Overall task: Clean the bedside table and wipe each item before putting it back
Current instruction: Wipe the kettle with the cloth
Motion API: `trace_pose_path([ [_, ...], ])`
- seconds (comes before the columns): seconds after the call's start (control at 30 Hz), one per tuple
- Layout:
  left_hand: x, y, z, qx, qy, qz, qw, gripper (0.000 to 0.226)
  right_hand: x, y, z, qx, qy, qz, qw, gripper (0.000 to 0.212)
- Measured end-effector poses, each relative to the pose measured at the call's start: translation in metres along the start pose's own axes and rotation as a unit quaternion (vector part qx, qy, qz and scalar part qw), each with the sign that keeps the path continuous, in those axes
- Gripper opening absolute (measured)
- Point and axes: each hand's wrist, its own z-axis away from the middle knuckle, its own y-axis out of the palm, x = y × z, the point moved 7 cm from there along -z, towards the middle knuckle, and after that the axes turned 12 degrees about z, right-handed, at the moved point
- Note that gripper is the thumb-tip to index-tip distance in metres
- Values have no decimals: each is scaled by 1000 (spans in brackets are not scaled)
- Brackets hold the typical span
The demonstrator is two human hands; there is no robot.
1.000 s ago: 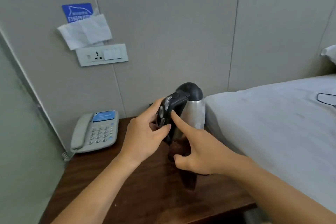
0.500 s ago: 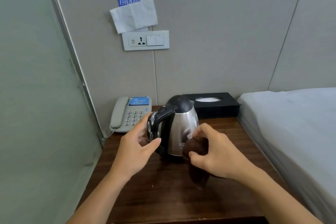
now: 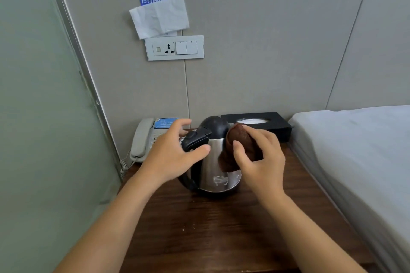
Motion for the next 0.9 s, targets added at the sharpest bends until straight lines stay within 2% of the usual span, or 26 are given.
trace_pose_path([
  [0.1,-30,7,-33,114,13,-133,984,88,-2,14,15,34,-40,35,998,50],
  [0.2,-50,13,-66,194,27,-268,943,97,2,30,29,95,-90,58,990,61],
  [0.27,-53,20,-78,230,34,-318,919,85,7,38,34,105,-118,77,984,60],
  [0.33,-48,24,-85,260,28,-317,912,72,12,44,33,89,-133,97,982,53],
  [0.4,-42,22,-89,275,33,-307,911,71,18,46,26,60,-135,103,984,45],
  [0.5,-33,20,-88,283,67,-322,901,84,19,47,17,48,-145,116,981,40],
  [0.57,-28,21,-85,276,84,-331,898,91,15,49,22,75,-163,131,975,41],
  [0.73,-28,21,-88,261,100,-321,905,90,2,62,59,200,-216,177,939,29],
  [0.8,-27,20,-87,261,100,-327,903,92,3,59,52,194,-196,160,948,29],
  [0.9,-25,21,-86,260,91,-339,900,100,9,47,24,145,-130,101,976,40],
])
